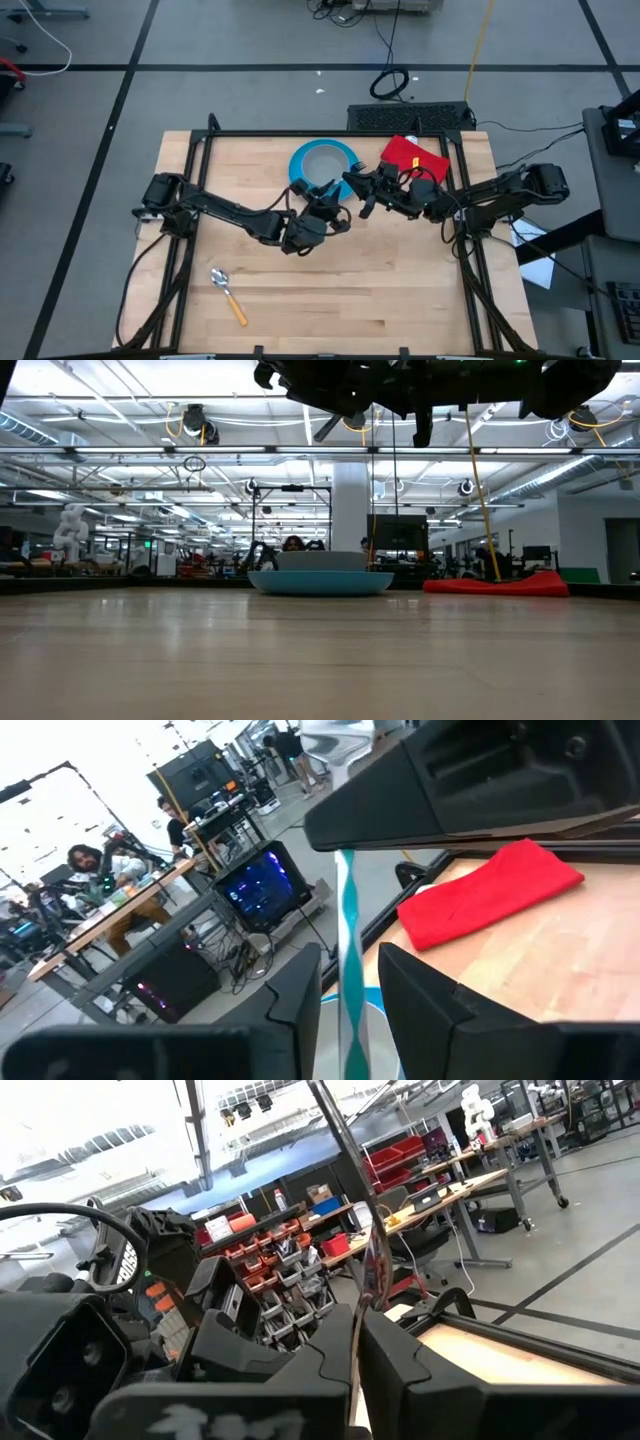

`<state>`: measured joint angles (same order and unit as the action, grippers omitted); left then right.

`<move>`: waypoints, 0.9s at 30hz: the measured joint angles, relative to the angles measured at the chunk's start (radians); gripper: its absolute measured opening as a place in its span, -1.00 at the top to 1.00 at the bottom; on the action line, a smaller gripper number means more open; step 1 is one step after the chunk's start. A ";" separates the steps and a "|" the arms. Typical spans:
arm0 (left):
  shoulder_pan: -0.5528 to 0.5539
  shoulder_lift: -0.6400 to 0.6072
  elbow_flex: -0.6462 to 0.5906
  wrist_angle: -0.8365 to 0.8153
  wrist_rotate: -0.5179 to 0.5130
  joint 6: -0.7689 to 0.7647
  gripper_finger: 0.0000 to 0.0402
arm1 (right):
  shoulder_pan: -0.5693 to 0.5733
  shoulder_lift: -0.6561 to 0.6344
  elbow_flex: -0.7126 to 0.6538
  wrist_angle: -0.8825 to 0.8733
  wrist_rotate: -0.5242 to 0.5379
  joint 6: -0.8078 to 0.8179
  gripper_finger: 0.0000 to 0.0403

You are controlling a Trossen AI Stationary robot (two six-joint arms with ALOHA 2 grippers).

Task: Pick and place plate/cup/fork/spoon on tray
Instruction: Put the blue patterned fork beside the blue plate

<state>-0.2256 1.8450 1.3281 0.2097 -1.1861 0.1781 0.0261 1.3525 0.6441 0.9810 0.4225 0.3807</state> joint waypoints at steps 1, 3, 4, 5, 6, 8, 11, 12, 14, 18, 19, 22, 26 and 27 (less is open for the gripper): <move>0.000 0.000 0.000 0.002 -0.010 0.001 0.47 | 0.000 0.000 0.000 -0.002 0.000 0.000 1.00; 0.000 0.000 0.000 0.002 -0.027 0.001 0.49 | 0.000 0.000 0.000 -0.004 0.000 0.000 1.00; 0.000 0.000 0.000 0.002 -0.028 0.001 0.51 | 0.000 0.000 0.000 -0.005 0.000 0.000 1.00; 0.000 0.000 0.000 0.002 -0.028 0.001 0.55 | 0.000 0.000 0.000 -0.005 0.000 0.000 1.00; 0.000 0.000 0.000 0.001 -0.027 0.001 0.59 | 0.000 0.000 0.000 -0.005 0.000 0.000 1.00; 0.001 0.000 0.000 0.001 -0.014 0.001 0.70 | 0.000 0.000 0.000 -0.005 0.000 0.000 1.00; 0.005 0.000 0.000 0.001 0.005 -0.002 0.83 | 0.000 0.000 0.000 -0.006 0.004 0.000 1.00; 0.007 0.000 0.000 0.001 0.009 -0.006 0.85 | 0.000 -0.001 0.000 -0.006 0.005 0.000 1.00; 0.013 0.000 0.000 0.000 0.016 -0.023 0.86 | -0.001 -0.001 0.000 -0.007 0.008 0.000 1.00; 0.026 0.000 0.000 0.001 0.042 -0.050 0.68 | -0.001 -0.001 0.000 -0.008 0.005 0.008 1.00; 0.027 0.000 0.000 0.001 0.048 -0.053 0.63 | 0.000 -0.001 0.000 -0.008 -0.001 0.008 1.00; 0.029 0.000 0.000 0.001 0.048 -0.052 0.56 | 0.000 -0.001 0.000 -0.009 -0.005 0.008 1.00; 0.027 0.000 0.000 0.000 0.041 -0.045 0.64 | 0.000 -0.001 0.000 -0.008 -0.003 0.008 1.00; 0.027 0.000 0.000 0.000 0.041 -0.044 0.70 | 0.000 -0.001 0.000 -0.008 -0.003 0.008 1.00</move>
<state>-0.1986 1.8446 1.3281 0.2100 -1.1451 0.1343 0.0257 1.3518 0.6441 0.9728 0.4198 0.3889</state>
